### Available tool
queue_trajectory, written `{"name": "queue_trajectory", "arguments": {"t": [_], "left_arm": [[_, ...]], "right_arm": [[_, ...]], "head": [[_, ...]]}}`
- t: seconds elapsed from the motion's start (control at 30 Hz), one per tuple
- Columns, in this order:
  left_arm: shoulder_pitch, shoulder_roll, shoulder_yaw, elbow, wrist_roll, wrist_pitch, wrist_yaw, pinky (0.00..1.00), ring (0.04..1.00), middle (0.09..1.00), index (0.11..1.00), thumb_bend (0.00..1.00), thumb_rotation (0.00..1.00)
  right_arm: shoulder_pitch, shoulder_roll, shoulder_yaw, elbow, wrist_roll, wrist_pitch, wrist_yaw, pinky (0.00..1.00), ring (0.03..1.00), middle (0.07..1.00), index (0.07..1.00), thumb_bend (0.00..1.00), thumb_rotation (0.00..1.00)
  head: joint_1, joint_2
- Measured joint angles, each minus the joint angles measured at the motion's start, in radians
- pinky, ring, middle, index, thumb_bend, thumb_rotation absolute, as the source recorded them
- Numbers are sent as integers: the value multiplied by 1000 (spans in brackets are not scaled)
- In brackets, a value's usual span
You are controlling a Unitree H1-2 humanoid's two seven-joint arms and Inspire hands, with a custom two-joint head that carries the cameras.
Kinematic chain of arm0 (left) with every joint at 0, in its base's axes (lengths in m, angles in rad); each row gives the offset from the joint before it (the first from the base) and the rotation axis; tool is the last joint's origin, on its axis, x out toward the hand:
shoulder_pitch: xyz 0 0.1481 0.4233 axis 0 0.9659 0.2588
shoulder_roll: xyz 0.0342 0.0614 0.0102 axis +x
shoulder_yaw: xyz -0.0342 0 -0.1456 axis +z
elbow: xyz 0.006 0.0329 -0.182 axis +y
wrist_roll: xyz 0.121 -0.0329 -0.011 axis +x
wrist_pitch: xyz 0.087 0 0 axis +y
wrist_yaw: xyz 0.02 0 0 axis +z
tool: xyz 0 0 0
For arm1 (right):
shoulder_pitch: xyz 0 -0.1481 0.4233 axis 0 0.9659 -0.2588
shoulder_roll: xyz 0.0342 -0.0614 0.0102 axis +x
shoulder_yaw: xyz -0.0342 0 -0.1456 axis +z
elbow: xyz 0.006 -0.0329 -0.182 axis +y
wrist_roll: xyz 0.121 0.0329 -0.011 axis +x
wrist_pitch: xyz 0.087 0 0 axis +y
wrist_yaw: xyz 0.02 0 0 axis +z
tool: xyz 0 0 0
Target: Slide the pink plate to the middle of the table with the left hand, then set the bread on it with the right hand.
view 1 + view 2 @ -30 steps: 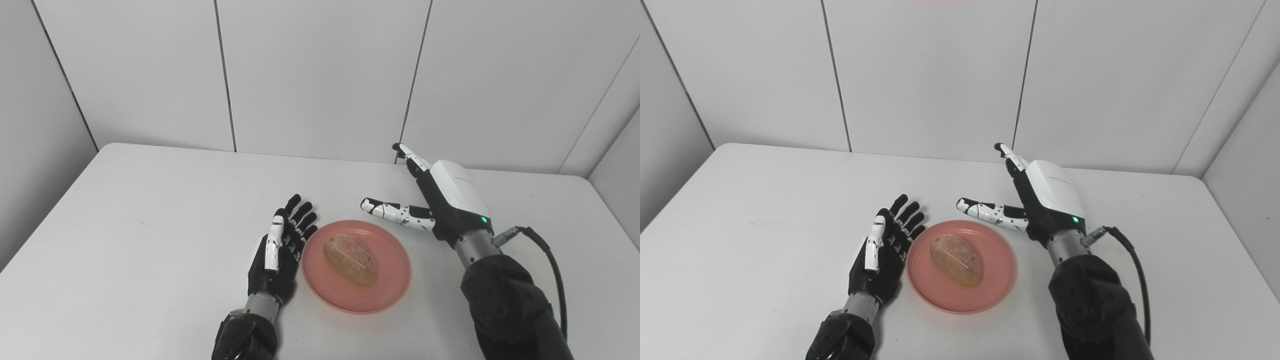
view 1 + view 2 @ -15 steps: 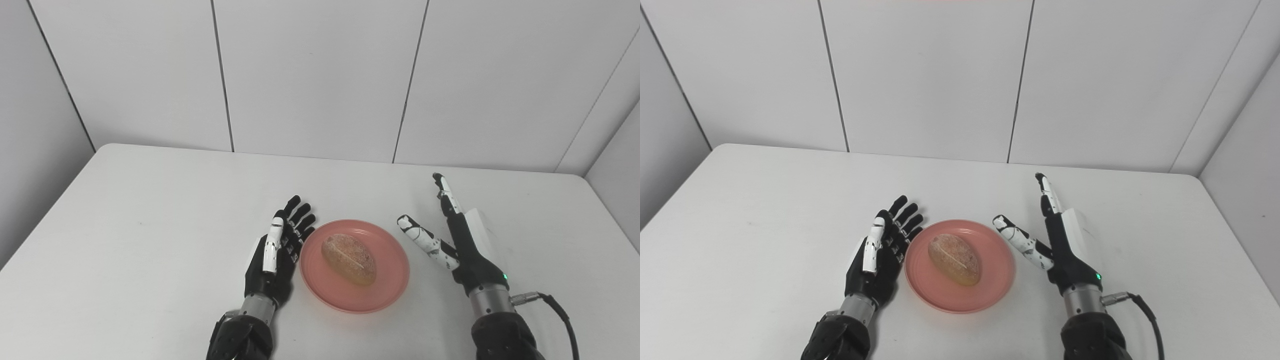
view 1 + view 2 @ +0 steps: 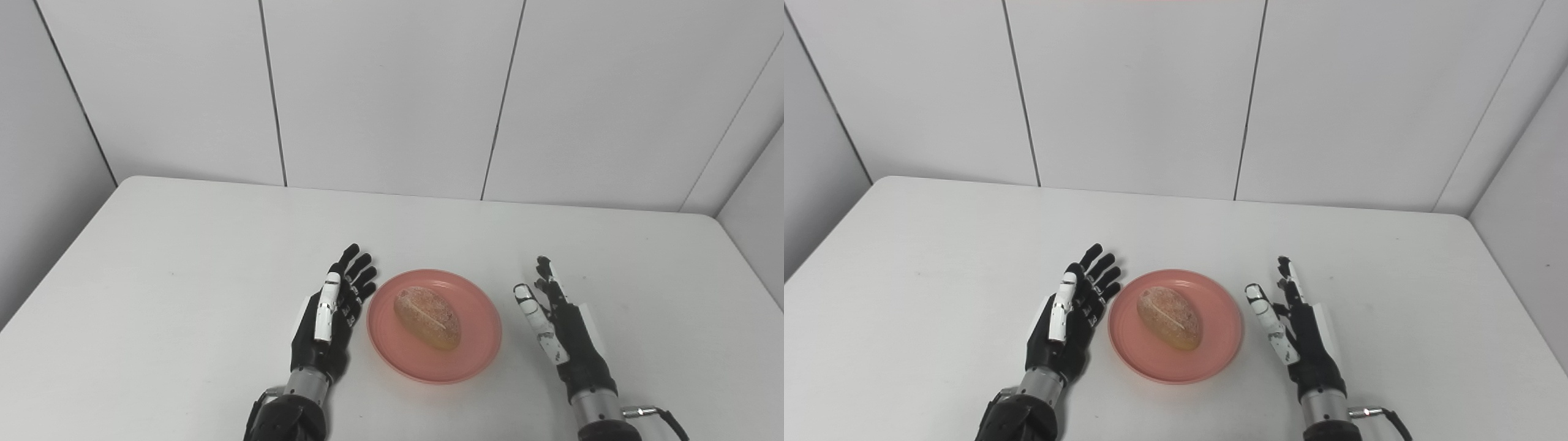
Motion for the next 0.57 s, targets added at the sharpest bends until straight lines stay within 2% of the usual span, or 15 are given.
{"name": "queue_trajectory", "arguments": {"t": [0.23,0.43,0.57], "left_arm": [[7,11,-7,11,26,-44,-1,965,959,968,959,429,1000],[25,28,-13,4,45,-74,-3,985,980,987,979,435,1000],[32,36,-18,-1,45,-78,-3,995,990,999,990,430,1000]], "right_arm": [[15,6,-4,50,67,-72,-15,904,945,963,962,392,1000],[16,18,-4,65,118,-90,-21,897,945,966,962,278,1000],[20,31,-4,68,147,-97,-21,892,943,966,962,260,1000]], "head": [[0,-14],[-5,-17],[-5,-20]]}}
